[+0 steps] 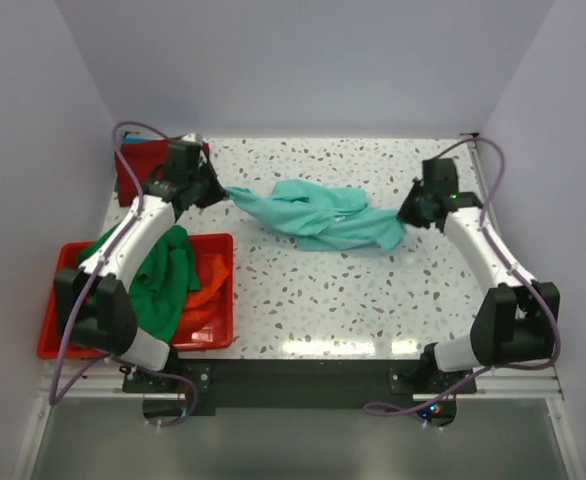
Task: Fold and stack the t-shirts
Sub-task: Flatten the tshirt out
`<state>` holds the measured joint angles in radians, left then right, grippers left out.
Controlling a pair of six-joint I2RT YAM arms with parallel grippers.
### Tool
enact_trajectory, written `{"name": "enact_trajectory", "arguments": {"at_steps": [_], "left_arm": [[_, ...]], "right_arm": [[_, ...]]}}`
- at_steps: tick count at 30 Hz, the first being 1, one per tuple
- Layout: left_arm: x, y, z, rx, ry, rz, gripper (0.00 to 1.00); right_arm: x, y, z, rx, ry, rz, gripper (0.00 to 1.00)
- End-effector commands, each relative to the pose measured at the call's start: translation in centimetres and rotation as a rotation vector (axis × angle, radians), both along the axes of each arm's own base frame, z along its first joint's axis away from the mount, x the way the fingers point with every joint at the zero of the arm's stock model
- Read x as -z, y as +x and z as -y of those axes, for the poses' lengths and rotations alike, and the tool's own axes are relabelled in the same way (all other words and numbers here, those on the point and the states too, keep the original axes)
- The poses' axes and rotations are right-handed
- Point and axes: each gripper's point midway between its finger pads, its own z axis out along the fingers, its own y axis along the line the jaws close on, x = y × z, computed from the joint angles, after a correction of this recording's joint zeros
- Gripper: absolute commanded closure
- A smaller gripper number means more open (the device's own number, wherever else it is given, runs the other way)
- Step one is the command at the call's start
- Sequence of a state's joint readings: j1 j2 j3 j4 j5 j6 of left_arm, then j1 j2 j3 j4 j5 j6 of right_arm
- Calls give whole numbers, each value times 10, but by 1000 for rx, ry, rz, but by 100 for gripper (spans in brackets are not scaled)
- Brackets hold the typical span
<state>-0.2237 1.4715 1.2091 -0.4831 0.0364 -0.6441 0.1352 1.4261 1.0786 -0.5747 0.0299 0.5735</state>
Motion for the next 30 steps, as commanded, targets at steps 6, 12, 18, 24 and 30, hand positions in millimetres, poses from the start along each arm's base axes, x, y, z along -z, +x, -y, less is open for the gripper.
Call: {"name": "enact_trajectory", "arguments": {"at_steps": [6,12,18,24,30], "left_arm": [[-166,83,40,152,-215,376,100],[-164,59,46,171,-318,385,100],[-96,24,46,192,-312,253,100],[-124,33,41,194,-269,315,100],[-252,55,31,169,-214,563,100]], "right_arm": [[-175,79,82,150,-74,355,100],[-175,73,92,199,-105,362,100],[-114,32,102,223,-172,245,100],[-131,4,102,202,-202,278,100],[-172,-11,92,161,-173,355,100]]}}
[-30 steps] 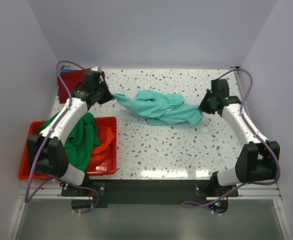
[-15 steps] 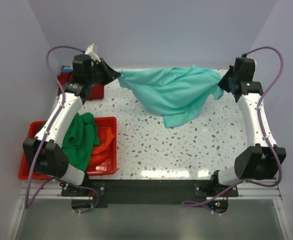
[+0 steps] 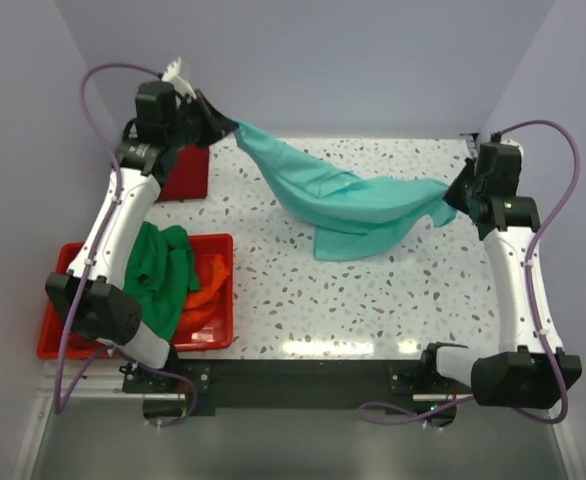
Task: Fold and stack the t-shirts
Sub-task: Flatten the tshirt out
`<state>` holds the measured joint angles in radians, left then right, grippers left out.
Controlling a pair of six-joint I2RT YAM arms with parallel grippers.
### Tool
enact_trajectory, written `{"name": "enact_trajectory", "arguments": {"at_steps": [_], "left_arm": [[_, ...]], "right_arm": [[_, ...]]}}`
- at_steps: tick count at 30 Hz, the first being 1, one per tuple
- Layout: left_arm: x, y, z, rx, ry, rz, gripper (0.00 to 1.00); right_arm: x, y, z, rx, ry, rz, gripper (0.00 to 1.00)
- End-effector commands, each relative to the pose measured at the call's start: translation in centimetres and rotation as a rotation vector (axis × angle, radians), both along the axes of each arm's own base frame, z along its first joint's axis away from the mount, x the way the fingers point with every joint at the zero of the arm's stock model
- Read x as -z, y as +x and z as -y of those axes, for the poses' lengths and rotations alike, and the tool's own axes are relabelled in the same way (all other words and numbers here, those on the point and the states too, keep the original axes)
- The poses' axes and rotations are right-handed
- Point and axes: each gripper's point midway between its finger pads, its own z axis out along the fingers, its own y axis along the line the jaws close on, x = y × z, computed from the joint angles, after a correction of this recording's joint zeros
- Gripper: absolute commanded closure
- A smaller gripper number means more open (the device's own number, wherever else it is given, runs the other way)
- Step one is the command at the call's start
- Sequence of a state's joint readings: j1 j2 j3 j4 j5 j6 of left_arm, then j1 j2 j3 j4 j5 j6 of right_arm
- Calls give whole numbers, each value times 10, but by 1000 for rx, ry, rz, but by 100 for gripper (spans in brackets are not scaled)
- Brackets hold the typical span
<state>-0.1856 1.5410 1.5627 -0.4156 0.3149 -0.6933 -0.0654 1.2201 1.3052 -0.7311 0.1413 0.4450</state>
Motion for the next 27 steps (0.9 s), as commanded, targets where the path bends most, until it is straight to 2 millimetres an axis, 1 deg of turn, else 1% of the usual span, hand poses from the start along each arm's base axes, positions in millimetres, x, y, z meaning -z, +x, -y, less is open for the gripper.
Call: {"name": "enact_trajectory", "arguments": {"at_steps": [1,2,3,4,5,6,7,8,9,10,11,12,14,17,18,19,20,22,23,25,26,27], "left_arm": [[-120,7,-16,-56,30,276,100],[-127,17,-19,-79,46,284,100],[-175,7,-25,-93,45,376,100],[-196,6,-28,-104,47,419,100],[-235,0,-32,-124,34,511,100],[-249,-4,-34,-134,30,547,100],[-270,-11,-36,-140,12,611,100],[-283,-22,-37,-143,-3,654,100],[-292,-28,-38,-146,-16,690,100],[-311,-36,-40,-154,-45,765,100],[-315,-47,-43,-160,-55,788,100],[-321,-51,-44,-166,-65,809,100],[-334,-59,-47,-178,-72,855,100],[-339,-61,-47,-176,-69,882,100],[-340,-61,-47,-176,-69,888,100],[-346,-64,-47,-176,-78,912,100],[-343,-63,-46,-175,-79,914,100],[-348,-61,-45,-171,-104,946,100],[-337,-47,-42,-165,-102,929,100],[-326,-27,-26,-146,-83,934,100],[-301,2,-4,-135,-62,888,100],[-287,18,9,-131,-33,872,100]], "right_arm": [[-46,-8,-3,-32,-24,93,100],[-54,-11,-3,-36,-25,106,100],[-67,-14,-3,-37,-29,124,100],[-76,-16,-4,-40,-28,142,100],[-86,-19,-4,-39,-32,165,100],[-100,-22,-4,-39,-35,194,100],[-107,-25,-4,-36,-36,210,100],[-114,-27,-4,-33,-37,225,100],[-125,-33,-3,-26,-40,250,100],[-130,-36,-3,-21,-36,260,100],[-135,-40,-3,-17,-35,274,100],[-141,-45,-4,-17,-34,293,100],[-145,-51,-4,-10,-26,305,100],[-147,-61,-8,-13,-8,319,100],[-144,-64,-8,-12,-2,312,100],[-145,-68,-10,-13,8,323,100],[-144,-70,-11,-15,14,324,100],[-136,-72,-13,-12,29,308,100],[-133,-74,-13,-15,31,304,100],[-120,-73,-13,-6,41,275,100],[-101,-71,-13,1,47,233,100],[-90,-69,-11,14,54,206,100]]}}
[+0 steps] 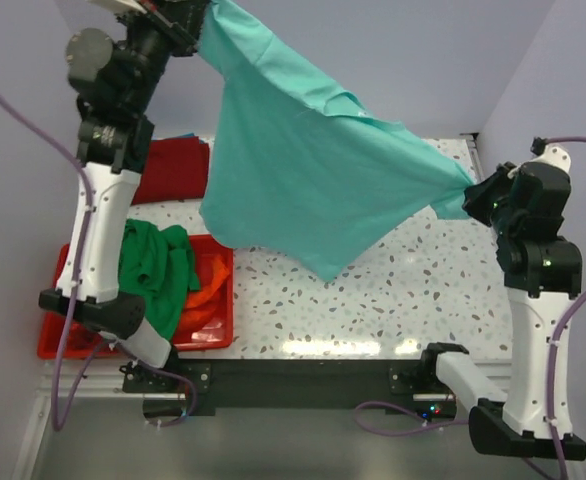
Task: Fold and stack the t-shirts
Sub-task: Flatten the tshirt out
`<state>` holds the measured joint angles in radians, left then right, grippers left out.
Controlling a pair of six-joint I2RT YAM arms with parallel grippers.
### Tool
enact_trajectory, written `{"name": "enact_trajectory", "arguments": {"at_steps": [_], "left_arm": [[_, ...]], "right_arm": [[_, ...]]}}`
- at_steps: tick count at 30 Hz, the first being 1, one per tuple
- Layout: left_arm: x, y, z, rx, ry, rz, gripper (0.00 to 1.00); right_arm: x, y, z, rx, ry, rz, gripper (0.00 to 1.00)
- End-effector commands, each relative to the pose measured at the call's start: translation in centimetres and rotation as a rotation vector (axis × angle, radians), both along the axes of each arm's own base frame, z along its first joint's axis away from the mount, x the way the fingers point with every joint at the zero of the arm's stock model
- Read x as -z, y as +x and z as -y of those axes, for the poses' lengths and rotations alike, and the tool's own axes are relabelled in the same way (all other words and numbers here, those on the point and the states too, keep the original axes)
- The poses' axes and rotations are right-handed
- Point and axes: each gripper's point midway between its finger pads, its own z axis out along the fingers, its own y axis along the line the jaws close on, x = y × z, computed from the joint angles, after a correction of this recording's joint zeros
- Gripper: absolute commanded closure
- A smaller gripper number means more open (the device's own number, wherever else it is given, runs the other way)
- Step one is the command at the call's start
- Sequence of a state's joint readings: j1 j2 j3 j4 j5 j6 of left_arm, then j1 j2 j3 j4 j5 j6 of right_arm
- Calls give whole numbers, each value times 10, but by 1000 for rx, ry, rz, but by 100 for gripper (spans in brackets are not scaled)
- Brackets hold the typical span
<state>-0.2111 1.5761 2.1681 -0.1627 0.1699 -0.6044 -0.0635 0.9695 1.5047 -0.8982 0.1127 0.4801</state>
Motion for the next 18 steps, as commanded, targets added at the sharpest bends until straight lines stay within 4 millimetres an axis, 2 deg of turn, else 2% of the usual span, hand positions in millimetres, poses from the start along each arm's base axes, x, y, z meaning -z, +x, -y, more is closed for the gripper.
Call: {"name": "enact_trajectory", "arguments": {"at_steps": [1,2,3,4,5,6,7,8,9,10,11,12,13,14,16,17,18], "left_arm": [[37,65,40,-52,89,23,100],[71,100,62,-45,125,-27,100],[88,112,85,-25,145,-45,100],[106,126,98,-7,148,-78,100],[136,151,120,23,157,-115,100],[151,160,132,44,156,-132,100],[167,169,143,57,163,-145,100],[198,180,161,80,181,-174,97],[212,183,169,96,191,-186,71],[223,183,179,128,203,-180,58],[251,181,193,156,233,-221,44],[261,179,198,161,267,-230,21],[277,176,201,172,300,-268,14],[290,168,204,188,327,-299,11],[301,152,207,207,360,-332,4],[304,136,204,212,373,-354,2],[315,125,200,216,392,-410,1]], "right_arm": [[43,5,0,18,37,-112,100],[58,9,-1,17,46,-143,100],[88,14,-1,27,57,-199,100],[104,15,1,41,64,-235,100],[119,17,2,49,69,-270,100],[145,15,4,67,68,-332,100],[155,14,6,87,73,-351,100],[164,12,8,103,72,-367,100],[179,8,10,115,70,-395,100],[186,6,13,136,62,-405,100],[193,4,14,140,57,-419,100],[205,0,15,143,48,-448,100],[210,-2,16,144,40,-460,100],[215,-3,17,146,34,-471,100],[227,-6,17,143,29,-502,100],[230,-6,16,139,33,-509,100],[234,-6,16,137,35,-514,100]]}}
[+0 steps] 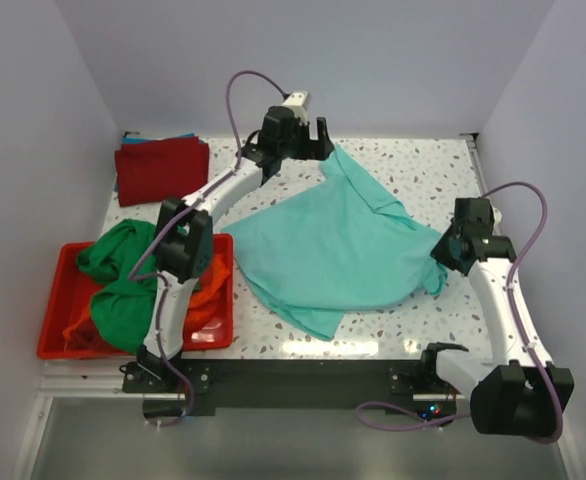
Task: Fold and stack the t-shirts
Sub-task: Flatten the tshirt out
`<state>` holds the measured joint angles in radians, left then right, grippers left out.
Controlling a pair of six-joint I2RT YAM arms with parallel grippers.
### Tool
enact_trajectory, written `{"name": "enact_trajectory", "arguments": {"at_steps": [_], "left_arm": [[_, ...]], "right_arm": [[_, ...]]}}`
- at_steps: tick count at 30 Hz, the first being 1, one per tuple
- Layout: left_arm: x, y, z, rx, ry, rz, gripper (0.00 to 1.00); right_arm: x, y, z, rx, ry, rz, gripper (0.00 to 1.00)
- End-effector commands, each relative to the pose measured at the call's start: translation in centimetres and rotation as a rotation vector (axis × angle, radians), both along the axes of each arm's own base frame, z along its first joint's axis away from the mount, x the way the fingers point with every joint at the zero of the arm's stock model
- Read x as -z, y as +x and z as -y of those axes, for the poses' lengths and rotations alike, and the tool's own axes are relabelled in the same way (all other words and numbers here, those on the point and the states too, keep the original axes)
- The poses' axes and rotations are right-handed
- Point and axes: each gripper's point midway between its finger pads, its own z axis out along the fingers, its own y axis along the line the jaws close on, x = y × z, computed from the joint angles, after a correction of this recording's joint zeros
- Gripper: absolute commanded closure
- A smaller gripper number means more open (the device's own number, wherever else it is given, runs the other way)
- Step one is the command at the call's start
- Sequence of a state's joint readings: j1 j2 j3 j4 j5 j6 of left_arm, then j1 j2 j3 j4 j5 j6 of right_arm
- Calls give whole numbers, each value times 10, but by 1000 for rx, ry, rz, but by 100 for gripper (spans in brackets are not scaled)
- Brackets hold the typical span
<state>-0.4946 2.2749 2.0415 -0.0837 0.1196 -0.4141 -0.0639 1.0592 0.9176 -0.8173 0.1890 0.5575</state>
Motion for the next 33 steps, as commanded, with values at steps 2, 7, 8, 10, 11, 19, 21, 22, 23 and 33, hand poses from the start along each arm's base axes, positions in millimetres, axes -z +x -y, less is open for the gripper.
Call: {"name": "enact_trajectory", "arguments": {"at_steps": [2,7,8,10,11,19,21,22,23,33], "left_arm": [[-109,-62,-19,15,-36,123,0],[-29,-126,-45,-4,48,-263,0],[-4,-144,-53,-1,81,-328,0],[19,-163,-63,-27,97,-393,0],[35,-180,-74,-35,109,-427,0],[94,-224,-85,-26,107,-581,0],[98,-222,-77,-11,69,-593,0],[104,-220,-73,-6,67,-609,0],[107,-219,-72,-6,69,-614,0],[170,-211,-67,39,175,-715,0]], "right_arm": [[-1,13,4,20,-12,60,100],[10,17,-1,4,11,48,100],[13,18,-2,-2,18,42,100],[14,18,-6,-13,34,39,100],[14,18,-6,-15,39,40,100],[20,7,-18,-47,86,57,100],[27,-1,-19,-47,91,37,100],[27,-3,-20,-50,94,37,100],[30,-8,-20,-50,95,23,100],[31,-26,-18,-50,79,6,100]]}}
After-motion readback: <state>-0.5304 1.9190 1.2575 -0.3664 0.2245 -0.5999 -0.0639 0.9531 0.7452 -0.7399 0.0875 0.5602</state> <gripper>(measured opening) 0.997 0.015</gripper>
